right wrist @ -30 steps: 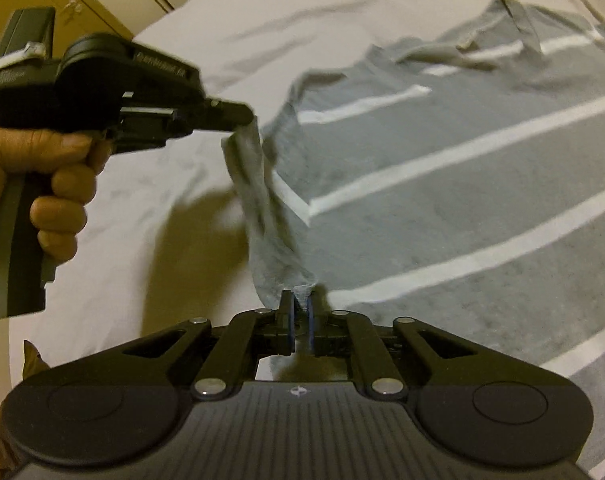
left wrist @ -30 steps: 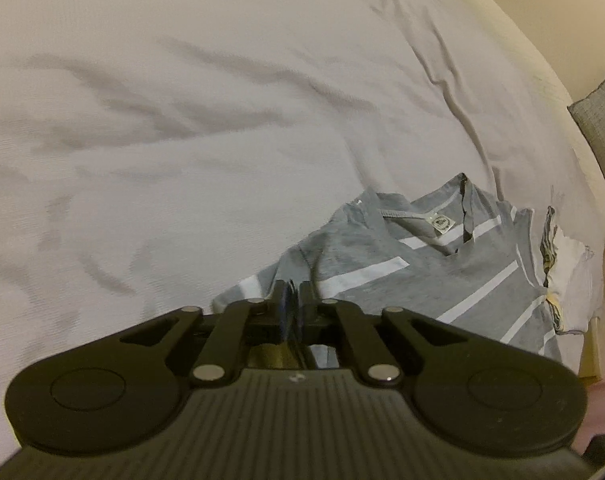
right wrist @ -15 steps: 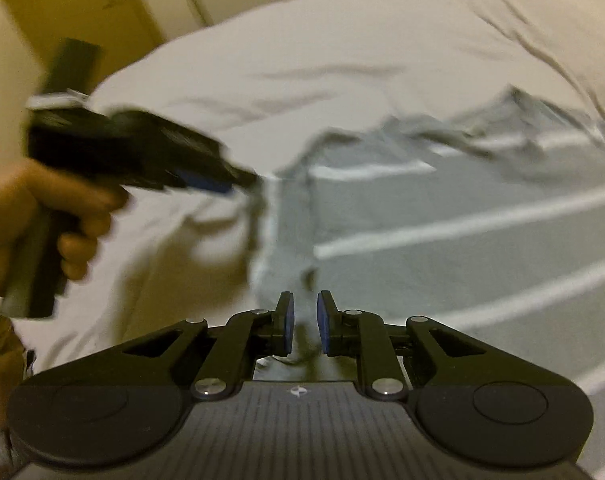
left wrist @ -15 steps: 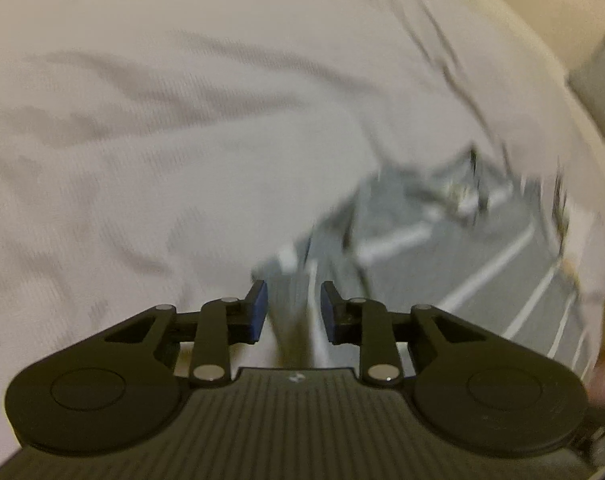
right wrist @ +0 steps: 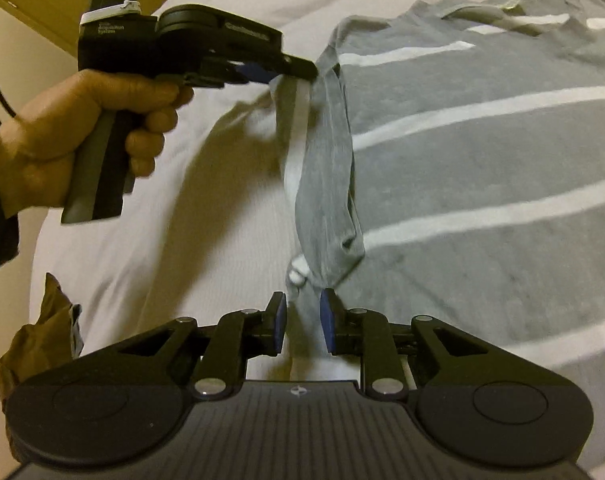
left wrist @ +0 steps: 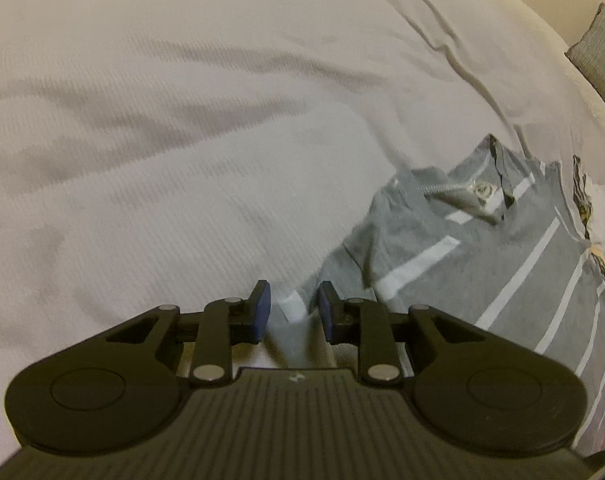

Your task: Fold clothes

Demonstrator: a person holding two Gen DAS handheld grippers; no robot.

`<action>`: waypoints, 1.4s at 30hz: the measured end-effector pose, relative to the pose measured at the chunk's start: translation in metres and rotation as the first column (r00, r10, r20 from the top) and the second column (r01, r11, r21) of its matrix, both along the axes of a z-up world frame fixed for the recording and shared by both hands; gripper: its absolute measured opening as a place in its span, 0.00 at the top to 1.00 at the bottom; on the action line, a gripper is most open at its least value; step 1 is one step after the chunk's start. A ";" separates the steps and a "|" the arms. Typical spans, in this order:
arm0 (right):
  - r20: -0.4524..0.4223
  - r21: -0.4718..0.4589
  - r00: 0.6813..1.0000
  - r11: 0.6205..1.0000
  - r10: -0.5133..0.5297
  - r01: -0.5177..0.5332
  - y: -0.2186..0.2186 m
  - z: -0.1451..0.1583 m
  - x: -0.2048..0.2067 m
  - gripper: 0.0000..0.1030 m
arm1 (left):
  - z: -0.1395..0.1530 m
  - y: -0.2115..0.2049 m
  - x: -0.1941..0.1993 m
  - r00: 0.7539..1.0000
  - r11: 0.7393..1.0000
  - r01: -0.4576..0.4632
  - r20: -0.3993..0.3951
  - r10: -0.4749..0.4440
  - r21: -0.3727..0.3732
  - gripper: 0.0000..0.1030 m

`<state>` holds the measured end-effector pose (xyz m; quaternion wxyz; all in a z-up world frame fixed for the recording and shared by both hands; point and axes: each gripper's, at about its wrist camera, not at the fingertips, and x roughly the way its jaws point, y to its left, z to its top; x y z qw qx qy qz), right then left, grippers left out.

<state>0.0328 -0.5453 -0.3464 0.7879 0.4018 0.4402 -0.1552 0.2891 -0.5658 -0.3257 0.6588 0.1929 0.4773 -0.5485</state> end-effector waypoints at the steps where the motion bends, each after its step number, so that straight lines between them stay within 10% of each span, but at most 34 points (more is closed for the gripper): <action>1: 0.003 0.001 1.000 1.000 -0.002 0.002 0.002 0.002 -0.003 0.77 | 0.004 0.000 0.000 1.000 1.000 0.004 0.012 -0.004 -0.006 0.80; 10: -0.015 0.008 1.000 1.000 -0.005 0.005 0.010 -0.007 -0.006 0.74 | -0.010 -0.010 -0.036 0.981 0.982 0.183 0.059 -0.186 0.044 0.80; 21: -0.132 0.051 0.990 0.998 -0.041 0.048 0.022 0.014 -0.050 0.57 | 0.025 0.020 -0.047 0.991 0.995 0.102 0.083 -0.102 0.002 0.80; 30: -0.190 -0.004 0.971 0.989 -0.145 0.147 0.030 0.048 -0.130 0.54 | 0.025 0.087 -0.129 0.995 0.994 0.100 0.013 -0.101 0.039 0.80; 42: -0.128 -0.319 0.937 0.908 -0.324 0.270 -0.179 0.096 -0.282 0.53 | 0.067 -0.019 -0.299 0.926 0.949 0.314 0.225 -0.303 -0.013 0.79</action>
